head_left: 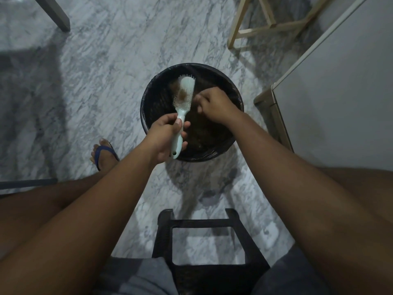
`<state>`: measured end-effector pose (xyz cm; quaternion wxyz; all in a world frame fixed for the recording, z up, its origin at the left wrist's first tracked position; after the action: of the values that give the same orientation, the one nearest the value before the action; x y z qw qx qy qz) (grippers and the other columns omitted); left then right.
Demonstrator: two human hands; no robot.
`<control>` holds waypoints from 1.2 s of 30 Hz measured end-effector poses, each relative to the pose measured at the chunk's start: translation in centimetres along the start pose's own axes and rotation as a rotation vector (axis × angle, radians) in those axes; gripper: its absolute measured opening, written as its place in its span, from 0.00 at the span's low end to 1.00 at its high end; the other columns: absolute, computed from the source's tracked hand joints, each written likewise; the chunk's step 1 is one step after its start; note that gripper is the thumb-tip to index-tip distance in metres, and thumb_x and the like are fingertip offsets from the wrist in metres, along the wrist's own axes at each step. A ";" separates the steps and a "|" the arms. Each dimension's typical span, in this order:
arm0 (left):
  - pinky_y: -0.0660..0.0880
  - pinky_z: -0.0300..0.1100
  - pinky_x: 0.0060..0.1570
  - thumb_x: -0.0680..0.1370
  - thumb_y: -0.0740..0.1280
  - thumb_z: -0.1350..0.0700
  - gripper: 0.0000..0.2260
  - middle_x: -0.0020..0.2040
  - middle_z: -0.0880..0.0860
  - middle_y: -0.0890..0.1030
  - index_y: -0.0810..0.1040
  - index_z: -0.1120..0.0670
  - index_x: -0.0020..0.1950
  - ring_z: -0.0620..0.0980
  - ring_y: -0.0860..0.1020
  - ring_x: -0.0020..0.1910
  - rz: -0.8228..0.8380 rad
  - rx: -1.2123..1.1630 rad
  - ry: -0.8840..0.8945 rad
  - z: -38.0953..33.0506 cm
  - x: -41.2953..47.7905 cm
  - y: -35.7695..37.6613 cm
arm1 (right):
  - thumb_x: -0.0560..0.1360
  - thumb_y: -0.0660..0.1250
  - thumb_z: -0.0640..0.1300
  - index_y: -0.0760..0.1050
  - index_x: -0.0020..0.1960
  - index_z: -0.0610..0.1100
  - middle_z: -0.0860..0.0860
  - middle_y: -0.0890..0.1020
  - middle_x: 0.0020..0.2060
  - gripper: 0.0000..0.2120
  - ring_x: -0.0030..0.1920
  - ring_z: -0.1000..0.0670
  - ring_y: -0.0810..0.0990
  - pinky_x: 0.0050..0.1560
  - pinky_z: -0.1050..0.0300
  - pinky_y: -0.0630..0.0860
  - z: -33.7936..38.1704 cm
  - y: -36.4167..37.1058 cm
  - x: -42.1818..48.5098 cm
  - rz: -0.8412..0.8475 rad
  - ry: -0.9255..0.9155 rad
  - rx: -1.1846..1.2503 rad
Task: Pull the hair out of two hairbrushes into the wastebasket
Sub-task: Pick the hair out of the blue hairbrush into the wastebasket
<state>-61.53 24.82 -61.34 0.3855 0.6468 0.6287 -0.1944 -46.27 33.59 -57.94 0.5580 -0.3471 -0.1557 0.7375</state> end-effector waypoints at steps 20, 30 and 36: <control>0.74 0.38 0.28 0.84 0.56 0.60 0.11 0.43 0.51 0.74 0.73 0.59 0.63 0.44 0.71 0.30 -0.236 -0.228 -0.167 2.3 1.8 -3.2 | 0.85 0.51 0.43 0.68 0.38 0.44 0.51 0.69 0.29 0.18 0.29 0.52 0.69 0.31 0.56 0.68 -1.4 -10.5 -5.3 -1.125 0.043 1.023; 0.78 0.46 0.37 0.84 0.62 0.57 0.07 0.55 0.51 0.83 0.75 0.49 0.60 0.47 0.77 0.39 -0.123 -0.010 -0.027 0.4 0.5 -0.7 | 0.74 0.66 0.41 0.58 0.77 0.39 0.35 0.66 0.73 0.33 0.70 0.35 0.69 0.69 0.45 0.71 -4.0 1.1 -2.4 0.300 0.361 -0.402; 0.79 0.48 0.41 0.83 0.64 0.56 0.08 0.54 0.50 0.85 0.75 0.48 0.61 0.47 0.79 0.43 -0.048 0.054 -0.006 0.3 0.6 -0.3 | 0.76 0.71 0.51 0.72 0.72 0.49 0.49 0.80 0.63 0.26 0.53 0.57 0.81 0.59 0.61 0.77 -0.3 -0.2 -1.7 -0.142 0.032 0.212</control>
<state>-61.66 24.98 -62.10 0.3652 0.6412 0.6372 -0.2224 -45.68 32.05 -57.43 0.6448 -0.2859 -0.0919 0.7029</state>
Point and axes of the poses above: each hand's wrist, its own x-axis towards the middle knuckle, its own y-axis out of the palm, z = x × y, the point moved 8 cm from there along x, towards the middle knuckle
